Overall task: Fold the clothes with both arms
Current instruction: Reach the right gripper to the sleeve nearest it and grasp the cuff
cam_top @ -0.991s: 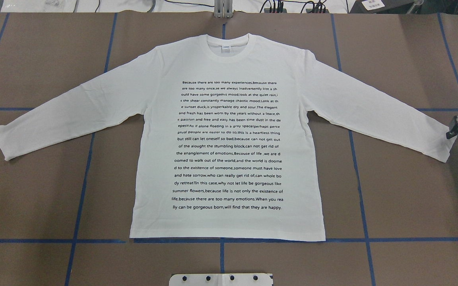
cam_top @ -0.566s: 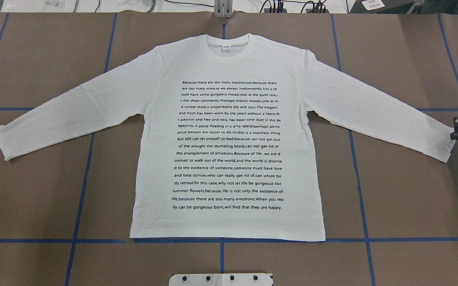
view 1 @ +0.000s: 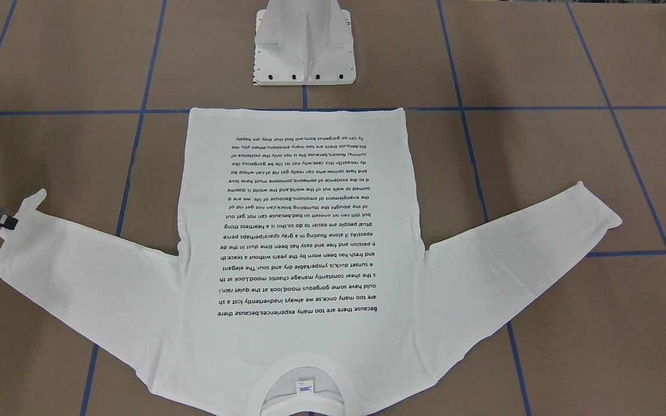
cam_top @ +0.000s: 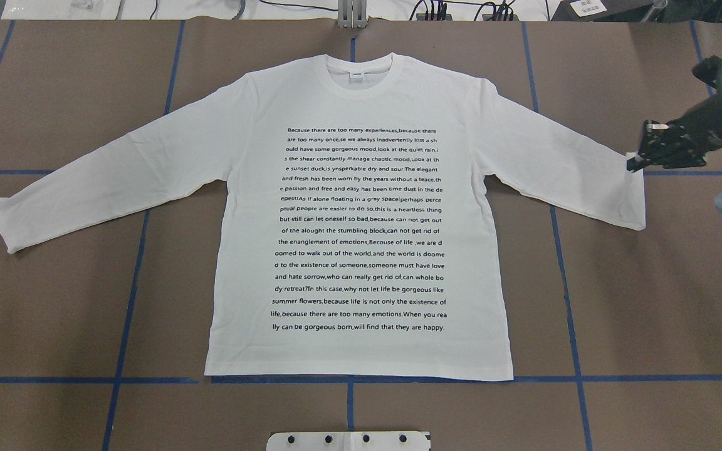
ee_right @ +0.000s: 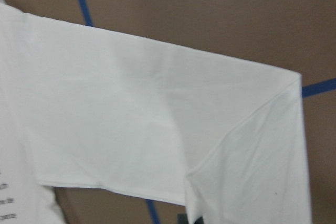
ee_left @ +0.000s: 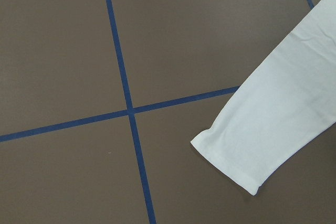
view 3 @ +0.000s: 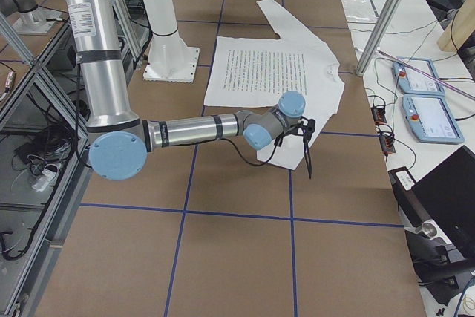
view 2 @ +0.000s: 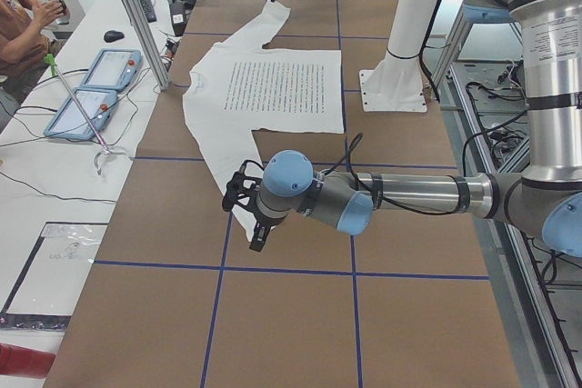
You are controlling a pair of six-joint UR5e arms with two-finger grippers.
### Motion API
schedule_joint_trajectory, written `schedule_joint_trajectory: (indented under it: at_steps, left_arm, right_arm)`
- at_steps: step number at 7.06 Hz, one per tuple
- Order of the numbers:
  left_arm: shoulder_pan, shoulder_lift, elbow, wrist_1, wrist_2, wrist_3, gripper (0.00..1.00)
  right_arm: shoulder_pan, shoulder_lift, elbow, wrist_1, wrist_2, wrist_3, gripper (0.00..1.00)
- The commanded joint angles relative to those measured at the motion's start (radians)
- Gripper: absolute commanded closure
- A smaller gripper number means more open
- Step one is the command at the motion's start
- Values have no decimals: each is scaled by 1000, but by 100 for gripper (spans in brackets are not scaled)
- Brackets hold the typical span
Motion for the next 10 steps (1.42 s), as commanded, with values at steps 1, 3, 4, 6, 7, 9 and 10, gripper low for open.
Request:
schedule_joint_trajectory:
  at_steps: [1,3,4,6,7,9,10]
  left_arm:
    - [0,1,0,0,-18,0,0]
    - [0,1,0,0,-20,3,0]
    - [0,1,0,0,-20,5,0]
    - [0,12,1,-18,-20,5,0]
    - [2,17,3,-34,-20,5,0]
    - [2,24,3,-46,-20,5,0]
    - [2,26,3,-46,-20,5,0]
  right_arm:
    - [-146,227,-5,-5,-97,347,100]
    - [-273,437,-89,-3,-298,520,100]
    - [-350,619,-228,0,-393,593,100]
    - [-500,793,-364,8,-593,607,100]
    - [-534,818,-384,11,-619,606,100]
    - [-577,889,-482,14,-684,604,100]
    - [-593,889,-491,35,-714,604,100]
